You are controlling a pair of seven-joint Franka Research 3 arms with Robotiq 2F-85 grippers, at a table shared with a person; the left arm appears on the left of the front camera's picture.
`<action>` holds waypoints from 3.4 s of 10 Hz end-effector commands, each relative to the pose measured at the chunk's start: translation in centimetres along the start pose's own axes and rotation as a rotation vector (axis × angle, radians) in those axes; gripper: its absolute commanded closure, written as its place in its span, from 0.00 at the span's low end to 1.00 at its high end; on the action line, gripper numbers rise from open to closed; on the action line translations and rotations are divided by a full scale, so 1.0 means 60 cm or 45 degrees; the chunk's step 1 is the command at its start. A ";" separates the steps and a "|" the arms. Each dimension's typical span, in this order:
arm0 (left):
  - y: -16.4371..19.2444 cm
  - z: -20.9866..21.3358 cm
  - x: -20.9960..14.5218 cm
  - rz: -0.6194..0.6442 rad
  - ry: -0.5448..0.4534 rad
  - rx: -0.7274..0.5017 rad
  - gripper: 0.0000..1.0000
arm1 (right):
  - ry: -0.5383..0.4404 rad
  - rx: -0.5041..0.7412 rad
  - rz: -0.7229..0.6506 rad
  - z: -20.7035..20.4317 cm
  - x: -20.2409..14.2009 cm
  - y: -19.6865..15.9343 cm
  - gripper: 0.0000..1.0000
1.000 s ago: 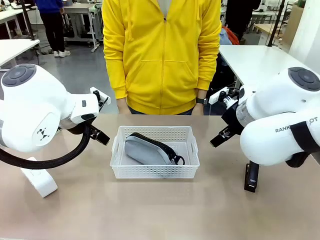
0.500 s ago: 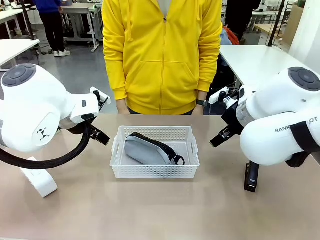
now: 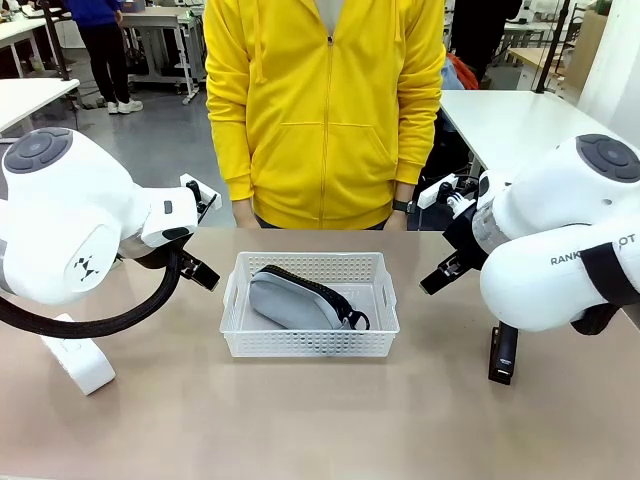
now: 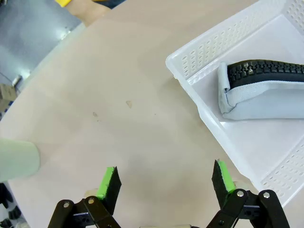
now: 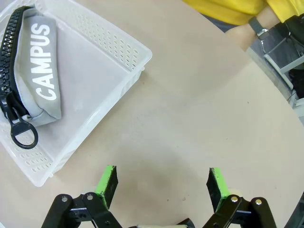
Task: Efficiently arrange items inside the basket to fit them all.
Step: Pick up the Digital clock and place it inside the Organizing basket.
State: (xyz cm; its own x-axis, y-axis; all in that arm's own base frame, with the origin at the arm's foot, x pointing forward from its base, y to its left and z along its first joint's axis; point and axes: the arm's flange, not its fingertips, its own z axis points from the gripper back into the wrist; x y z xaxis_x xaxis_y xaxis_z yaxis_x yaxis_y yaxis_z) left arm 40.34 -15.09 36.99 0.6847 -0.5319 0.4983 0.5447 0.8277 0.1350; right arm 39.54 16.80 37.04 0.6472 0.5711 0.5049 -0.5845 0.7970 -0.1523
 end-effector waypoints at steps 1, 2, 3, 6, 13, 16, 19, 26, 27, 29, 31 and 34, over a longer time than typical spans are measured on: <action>0.000 0.000 0.000 -0.001 0.000 0.000 0.00 | -0.001 0.000 -0.001 0.000 0.000 0.000 0.00; 0.000 0.000 0.000 -0.001 0.000 0.000 0.00 | -0.001 0.000 -0.001 0.000 0.000 0.000 0.00; 0.000 0.000 0.000 -0.001 0.000 0.000 0.00 | -0.001 0.000 -0.001 0.000 0.000 0.000 0.00; 0.000 0.000 0.000 0.000 0.000 0.000 0.00 | 0.000 0.000 0.000 0.000 0.000 0.000 0.00; 0.089 0.207 -0.077 0.500 -0.206 -0.929 0.00 | -0.026 0.767 -0.609 0.216 -0.012 -0.063 0.00; 0.201 0.284 -0.230 0.894 -0.642 -1.023 0.00 | -0.423 0.951 -1.028 0.307 -0.156 -0.188 0.00; 0.212 0.312 -0.333 1.087 -0.812 -0.870 0.00 | -0.645 0.943 -1.280 0.320 -0.306 -0.264 0.00; 0.244 0.266 -0.390 1.394 -0.795 -0.742 0.00 | -0.796 0.738 -1.535 0.284 -0.438 -0.307 0.00; 0.419 0.283 -0.414 1.461 -0.775 -0.832 0.00 | -0.776 0.815 -1.558 0.324 -0.440 -0.445 0.00; 0.419 0.283 -0.414 1.461 -0.775 -0.832 0.00 | -0.776 0.815 -1.558 0.324 -0.440 -0.445 0.00; 0.419 0.283 -0.414 1.461 -0.775 -0.832 0.00 | -0.776 0.815 -1.558 0.324 -0.440 -0.445 0.00; 0.420 0.284 -0.414 1.479 -0.768 -0.822 0.00 | -0.776 0.815 -1.558 0.324 -0.440 -0.445 0.00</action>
State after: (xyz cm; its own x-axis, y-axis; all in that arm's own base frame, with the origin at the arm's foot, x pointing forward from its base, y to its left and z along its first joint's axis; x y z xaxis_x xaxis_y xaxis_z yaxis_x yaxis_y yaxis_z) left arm 28.87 21.91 42.63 0.6698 0.6517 0.3558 0.0676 0.4237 -0.9033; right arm 28.30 -23.25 44.08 0.6883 -0.6465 0.3291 -0.0482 0.4119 0.9099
